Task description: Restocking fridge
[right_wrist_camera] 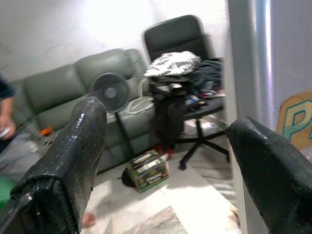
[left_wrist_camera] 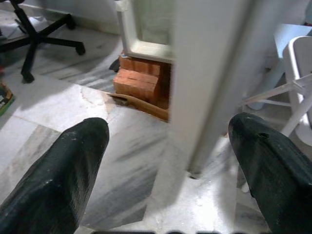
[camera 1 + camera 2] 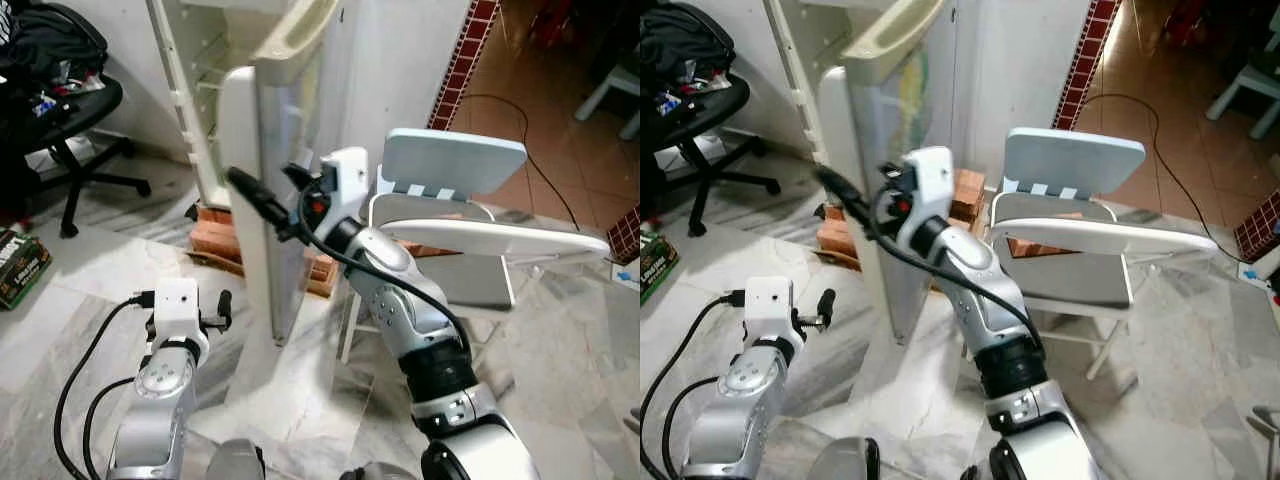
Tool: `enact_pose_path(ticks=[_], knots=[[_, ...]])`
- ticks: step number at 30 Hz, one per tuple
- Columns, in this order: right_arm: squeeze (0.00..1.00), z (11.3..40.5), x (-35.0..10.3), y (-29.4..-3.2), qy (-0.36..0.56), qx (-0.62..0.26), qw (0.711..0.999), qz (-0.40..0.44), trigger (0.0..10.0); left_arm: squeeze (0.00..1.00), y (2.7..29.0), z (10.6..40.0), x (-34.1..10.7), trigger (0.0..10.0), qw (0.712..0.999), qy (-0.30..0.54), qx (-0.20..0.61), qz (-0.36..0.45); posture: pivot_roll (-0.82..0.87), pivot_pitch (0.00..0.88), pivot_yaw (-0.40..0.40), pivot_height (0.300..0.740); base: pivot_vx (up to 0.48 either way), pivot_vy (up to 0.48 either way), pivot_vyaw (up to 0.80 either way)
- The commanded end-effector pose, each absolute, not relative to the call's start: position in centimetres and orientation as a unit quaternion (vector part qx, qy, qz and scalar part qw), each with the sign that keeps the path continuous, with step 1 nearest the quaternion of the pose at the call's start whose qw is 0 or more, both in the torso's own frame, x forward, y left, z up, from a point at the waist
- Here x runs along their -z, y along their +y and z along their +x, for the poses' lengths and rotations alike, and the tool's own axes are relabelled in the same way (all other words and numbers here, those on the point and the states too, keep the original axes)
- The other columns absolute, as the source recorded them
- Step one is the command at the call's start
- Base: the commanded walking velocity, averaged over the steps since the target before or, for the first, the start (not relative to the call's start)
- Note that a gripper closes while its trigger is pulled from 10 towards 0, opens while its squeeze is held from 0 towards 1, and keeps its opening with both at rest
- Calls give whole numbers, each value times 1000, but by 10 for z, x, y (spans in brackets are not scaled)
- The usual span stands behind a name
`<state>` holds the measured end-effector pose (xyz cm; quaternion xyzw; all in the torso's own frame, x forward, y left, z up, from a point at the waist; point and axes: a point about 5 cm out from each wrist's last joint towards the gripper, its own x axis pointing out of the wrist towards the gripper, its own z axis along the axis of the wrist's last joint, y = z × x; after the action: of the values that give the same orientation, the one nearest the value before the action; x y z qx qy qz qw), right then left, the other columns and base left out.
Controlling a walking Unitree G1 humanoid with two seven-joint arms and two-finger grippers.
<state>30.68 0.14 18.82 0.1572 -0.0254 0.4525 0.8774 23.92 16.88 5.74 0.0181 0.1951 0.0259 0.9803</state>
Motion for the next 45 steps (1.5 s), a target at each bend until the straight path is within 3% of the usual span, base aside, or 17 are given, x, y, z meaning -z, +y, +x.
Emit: enact_pose_path(ticks=[1, 9, 14, 24, 45], knots=[[0, 299, -184, 14, -23, -458, 870, 179, 10000, 0, 169, 239, -57, 10000, 980, 196, -26, 21, 144, 5, -51, 740, 0, 0, 0], [0, 309, -161, -27, -33, -363, 926, 98, 10000, 0, 170, 240, -58, 10000, 981, 193, -28, 21, 138, 13, -46, 740, 0, 0, 0], [0, 311, -143, -81, -30, -243, 969, 42, 10000, 0, 171, 241, -64, 10000, 984, 173, -30, 30, 127, 16, -44, 740, 0, 0, 0], [0, 298, -115, -128, -13, -96, 995, 3, 10000, 0, 164, 242, -69, 10000, 988, 145, -14, 50, 119, 11, -53, 740, 0, 0, 0], [0, 297, -110, -134, -11, -65, 998, 10, 10000, 0, 162, 246, -73, 10000, 989, 124, 1, 84, 110, 15, -38, 740, 0, 0, 0]])
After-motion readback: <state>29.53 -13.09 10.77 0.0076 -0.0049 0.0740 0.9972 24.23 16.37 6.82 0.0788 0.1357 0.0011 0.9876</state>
